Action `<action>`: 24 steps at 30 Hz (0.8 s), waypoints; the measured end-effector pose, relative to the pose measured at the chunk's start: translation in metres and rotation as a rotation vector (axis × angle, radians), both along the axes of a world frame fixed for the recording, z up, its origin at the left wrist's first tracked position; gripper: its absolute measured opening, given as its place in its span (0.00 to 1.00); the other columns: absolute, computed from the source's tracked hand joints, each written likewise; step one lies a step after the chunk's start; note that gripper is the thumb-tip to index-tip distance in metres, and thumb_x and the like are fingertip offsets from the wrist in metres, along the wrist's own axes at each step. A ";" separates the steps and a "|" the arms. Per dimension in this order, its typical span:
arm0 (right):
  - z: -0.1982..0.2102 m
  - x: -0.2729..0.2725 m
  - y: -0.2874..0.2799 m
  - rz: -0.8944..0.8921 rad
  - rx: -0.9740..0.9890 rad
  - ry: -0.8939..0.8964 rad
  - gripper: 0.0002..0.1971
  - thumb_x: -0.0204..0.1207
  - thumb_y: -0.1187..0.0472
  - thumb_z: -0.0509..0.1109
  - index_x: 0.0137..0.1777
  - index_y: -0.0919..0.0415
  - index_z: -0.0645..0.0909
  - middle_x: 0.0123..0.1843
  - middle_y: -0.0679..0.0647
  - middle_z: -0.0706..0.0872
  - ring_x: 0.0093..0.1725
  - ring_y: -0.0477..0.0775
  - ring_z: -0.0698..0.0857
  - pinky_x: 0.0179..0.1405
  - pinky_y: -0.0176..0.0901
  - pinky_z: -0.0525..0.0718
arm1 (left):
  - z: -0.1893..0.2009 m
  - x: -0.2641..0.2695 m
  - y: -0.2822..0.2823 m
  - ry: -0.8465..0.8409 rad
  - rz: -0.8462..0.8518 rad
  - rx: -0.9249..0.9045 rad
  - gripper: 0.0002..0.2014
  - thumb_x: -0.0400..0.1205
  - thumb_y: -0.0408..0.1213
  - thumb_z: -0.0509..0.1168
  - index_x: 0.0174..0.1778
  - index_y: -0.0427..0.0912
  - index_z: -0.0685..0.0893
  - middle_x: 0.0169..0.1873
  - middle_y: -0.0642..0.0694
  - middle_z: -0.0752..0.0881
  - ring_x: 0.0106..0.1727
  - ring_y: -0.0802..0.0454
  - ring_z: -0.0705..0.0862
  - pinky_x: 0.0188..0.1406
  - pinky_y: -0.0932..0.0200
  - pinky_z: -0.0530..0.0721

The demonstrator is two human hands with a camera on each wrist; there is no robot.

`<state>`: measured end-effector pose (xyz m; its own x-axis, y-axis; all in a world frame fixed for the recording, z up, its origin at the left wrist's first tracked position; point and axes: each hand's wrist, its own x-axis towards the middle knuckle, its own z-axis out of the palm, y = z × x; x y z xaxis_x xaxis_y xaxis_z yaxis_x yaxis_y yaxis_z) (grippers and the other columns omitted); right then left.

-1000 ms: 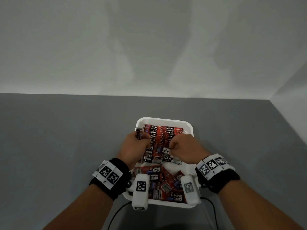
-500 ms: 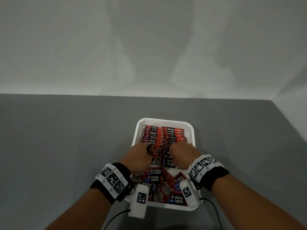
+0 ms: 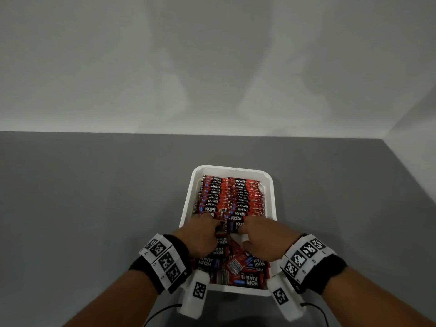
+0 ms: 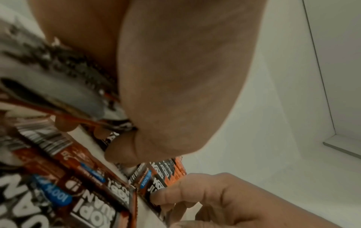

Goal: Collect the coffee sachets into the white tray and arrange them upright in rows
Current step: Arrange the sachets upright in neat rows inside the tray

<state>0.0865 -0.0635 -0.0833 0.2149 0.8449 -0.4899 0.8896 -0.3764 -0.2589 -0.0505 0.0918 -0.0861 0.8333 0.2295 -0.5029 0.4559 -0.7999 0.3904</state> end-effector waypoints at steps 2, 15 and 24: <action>-0.002 0.000 -0.001 0.003 0.014 -0.016 0.18 0.85 0.51 0.64 0.66 0.60 0.84 0.63 0.56 0.80 0.61 0.58 0.82 0.59 0.56 0.85 | 0.001 0.000 -0.001 0.010 -0.013 0.022 0.21 0.83 0.32 0.60 0.73 0.46 0.81 0.70 0.40 0.76 0.73 0.38 0.74 0.76 0.49 0.71; -0.005 0.001 -0.003 -0.078 0.092 0.038 0.14 0.81 0.54 0.66 0.53 0.63 0.87 0.50 0.56 0.86 0.48 0.55 0.86 0.49 0.55 0.90 | 0.004 0.000 0.000 -0.074 0.018 -0.064 0.25 0.82 0.29 0.62 0.76 0.48 0.80 0.71 0.45 0.77 0.75 0.45 0.72 0.80 0.50 0.69; 0.034 -0.001 0.012 -0.481 0.473 0.413 0.11 0.80 0.52 0.74 0.60 0.52 0.87 0.49 0.45 0.91 0.48 0.40 0.89 0.48 0.32 0.85 | 0.025 0.005 0.003 -0.545 0.723 -0.846 0.08 0.87 0.39 0.67 0.55 0.43 0.91 0.51 0.40 0.93 0.54 0.39 0.92 0.59 0.42 0.89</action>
<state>0.0858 -0.0515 -0.0490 0.4884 0.8441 -0.2214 0.4543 -0.4626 -0.7614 -0.0458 0.0948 -0.0614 0.7976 0.4955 -0.3440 0.3036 0.1630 0.9387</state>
